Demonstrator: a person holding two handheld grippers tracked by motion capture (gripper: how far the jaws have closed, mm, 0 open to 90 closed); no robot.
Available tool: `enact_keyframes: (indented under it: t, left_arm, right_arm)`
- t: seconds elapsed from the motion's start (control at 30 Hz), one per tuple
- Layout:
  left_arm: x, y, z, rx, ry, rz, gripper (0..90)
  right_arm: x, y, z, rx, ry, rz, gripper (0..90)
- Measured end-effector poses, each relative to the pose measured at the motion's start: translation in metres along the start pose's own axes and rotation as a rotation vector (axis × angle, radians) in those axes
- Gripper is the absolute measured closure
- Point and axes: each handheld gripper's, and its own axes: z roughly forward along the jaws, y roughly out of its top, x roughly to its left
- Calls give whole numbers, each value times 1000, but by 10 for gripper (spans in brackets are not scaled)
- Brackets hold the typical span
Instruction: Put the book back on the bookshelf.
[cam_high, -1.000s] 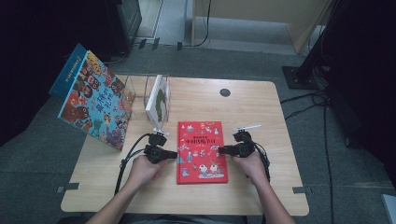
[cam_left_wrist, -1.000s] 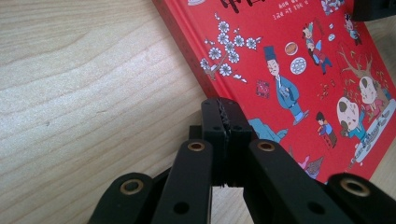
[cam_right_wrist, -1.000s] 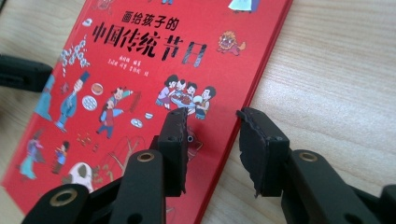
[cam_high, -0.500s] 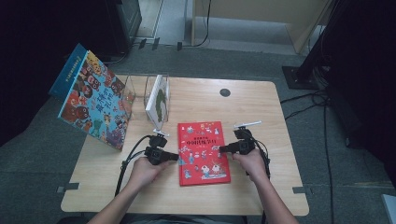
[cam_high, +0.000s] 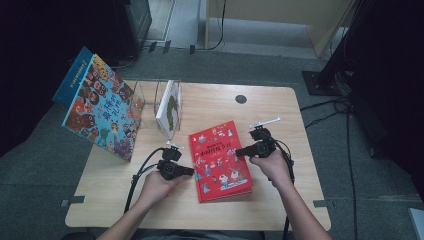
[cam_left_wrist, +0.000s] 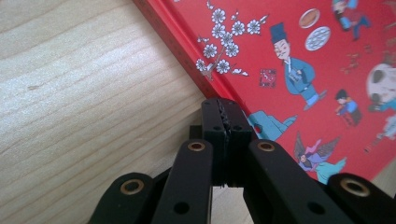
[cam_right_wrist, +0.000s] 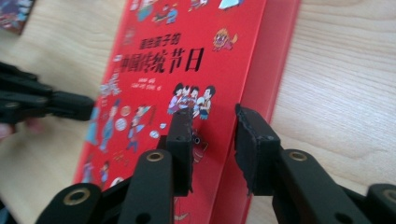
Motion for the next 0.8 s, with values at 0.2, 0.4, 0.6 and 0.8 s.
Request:
enact_keyframes:
  t: [0.2, 0.4, 0.6, 0.8]
  left_arm:
    - [0, 0, 1, -5, -7, -3, 900]
    - [0, 0, 2, -6, -19, -7, 900]
    - [0, 0, 3, -14, -25, -7, 899]
    - [1, 1, 2, -24, -32, -10, 865]
  right_arm:
    - [21, 14, -13, 24, 13, -38, 703]
    - [45, 31, -16, 68, 12, -108, 703]
    - [71, 46, -5, 97, 29, -173, 704]
    - [87, 56, 10, 140, 27, -212, 724]
